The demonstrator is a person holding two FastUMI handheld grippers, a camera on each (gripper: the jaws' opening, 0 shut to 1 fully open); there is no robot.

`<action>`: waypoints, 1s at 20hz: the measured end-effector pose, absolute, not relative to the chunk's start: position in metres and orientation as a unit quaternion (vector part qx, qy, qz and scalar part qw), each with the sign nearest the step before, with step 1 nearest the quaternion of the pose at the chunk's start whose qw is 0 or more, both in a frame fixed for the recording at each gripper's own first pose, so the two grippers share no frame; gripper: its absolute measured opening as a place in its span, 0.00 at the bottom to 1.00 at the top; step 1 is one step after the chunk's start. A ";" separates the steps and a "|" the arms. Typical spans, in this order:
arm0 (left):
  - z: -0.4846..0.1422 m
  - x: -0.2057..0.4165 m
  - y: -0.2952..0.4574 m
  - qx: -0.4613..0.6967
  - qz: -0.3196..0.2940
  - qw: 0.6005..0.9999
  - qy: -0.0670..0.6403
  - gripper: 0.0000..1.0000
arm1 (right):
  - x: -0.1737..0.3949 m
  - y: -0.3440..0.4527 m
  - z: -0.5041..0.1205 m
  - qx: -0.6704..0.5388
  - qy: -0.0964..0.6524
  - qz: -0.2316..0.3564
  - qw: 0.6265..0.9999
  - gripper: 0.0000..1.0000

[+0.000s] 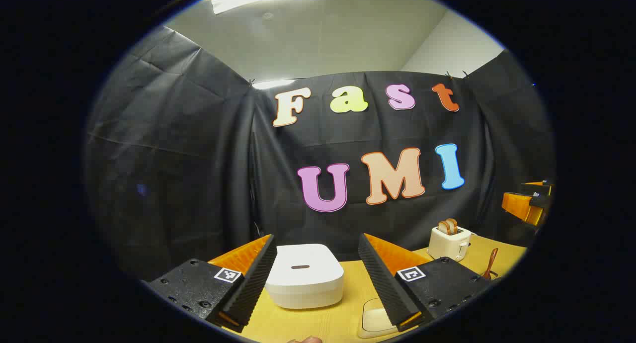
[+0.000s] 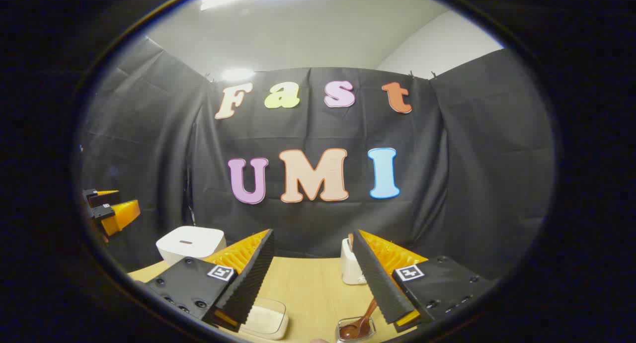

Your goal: Close the left gripper, press the button to open the rice cooker; take a wooden spoon from the chopstick holder with the right hand, scoop a spoonful of rice and pour it into the rice cooker, then put the wooden spoon back into the chopstick holder.

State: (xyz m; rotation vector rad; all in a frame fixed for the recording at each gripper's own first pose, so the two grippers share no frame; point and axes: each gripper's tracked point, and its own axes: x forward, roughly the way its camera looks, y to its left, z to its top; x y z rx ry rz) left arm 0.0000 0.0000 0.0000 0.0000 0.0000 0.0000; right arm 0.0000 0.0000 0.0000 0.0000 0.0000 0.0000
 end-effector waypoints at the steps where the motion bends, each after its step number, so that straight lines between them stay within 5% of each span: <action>1: 0.003 0.002 0.000 0.003 0.001 1.000 -0.004 0.97 | 0.000 -0.001 0.001 0.002 -0.001 0.000 1.000 1.00; 20: 0.006 0.001 -0.012 0.000 0.005 1.000 -0.011 0.99 | 0.020 -0.036 -0.015 0.004 0.022 -0.011 1.000 1.00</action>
